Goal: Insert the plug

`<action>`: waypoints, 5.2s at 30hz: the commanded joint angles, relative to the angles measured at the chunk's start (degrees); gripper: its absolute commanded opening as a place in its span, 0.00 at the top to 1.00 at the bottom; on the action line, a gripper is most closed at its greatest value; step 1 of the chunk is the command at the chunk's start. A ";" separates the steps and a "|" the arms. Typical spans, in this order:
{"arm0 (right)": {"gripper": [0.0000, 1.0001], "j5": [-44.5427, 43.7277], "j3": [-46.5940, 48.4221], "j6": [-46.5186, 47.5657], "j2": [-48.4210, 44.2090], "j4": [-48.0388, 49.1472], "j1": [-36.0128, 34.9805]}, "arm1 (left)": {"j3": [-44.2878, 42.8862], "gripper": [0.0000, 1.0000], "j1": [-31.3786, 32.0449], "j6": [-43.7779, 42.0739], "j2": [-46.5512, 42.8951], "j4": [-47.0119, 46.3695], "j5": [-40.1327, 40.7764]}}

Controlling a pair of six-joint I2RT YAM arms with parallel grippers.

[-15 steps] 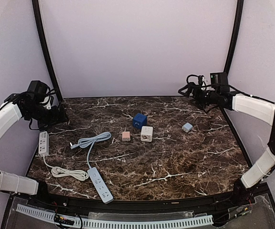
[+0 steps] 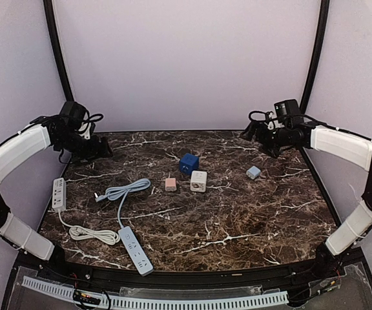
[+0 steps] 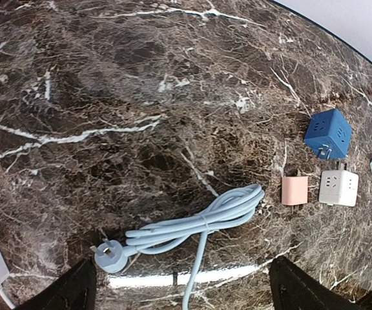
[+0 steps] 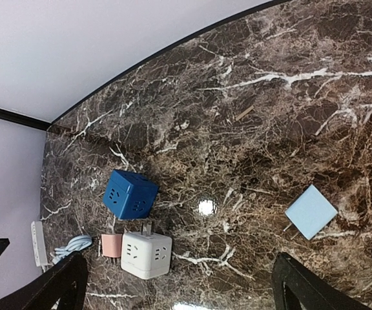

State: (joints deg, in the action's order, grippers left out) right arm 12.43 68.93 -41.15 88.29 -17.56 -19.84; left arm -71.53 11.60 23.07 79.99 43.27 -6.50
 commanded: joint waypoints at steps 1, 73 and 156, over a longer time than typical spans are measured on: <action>0.01 -3.51 0.00 -0.24 -1.77 -3.20 -2.58 | -2.12 0.08 2.50 -0.82 3.52 -2.95 -1.73; 0.01 -12.20 38.03 -1.06 38.68 -28.62 -25.37 | 3.25 0.13 23.30 1.19 0.30 -3.26 5.18; 0.61 2.15 -16.37 11.03 -11.63 44.39 -22.88 | 4.71 0.13 32.94 -3.19 -1.92 -32.28 3.89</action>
State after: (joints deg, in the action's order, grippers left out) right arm 17.69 52.07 -23.22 78.13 19.57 -42.35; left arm -65.49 44.16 22.41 77.32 14.11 -3.84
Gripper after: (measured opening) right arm 0.590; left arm 0.865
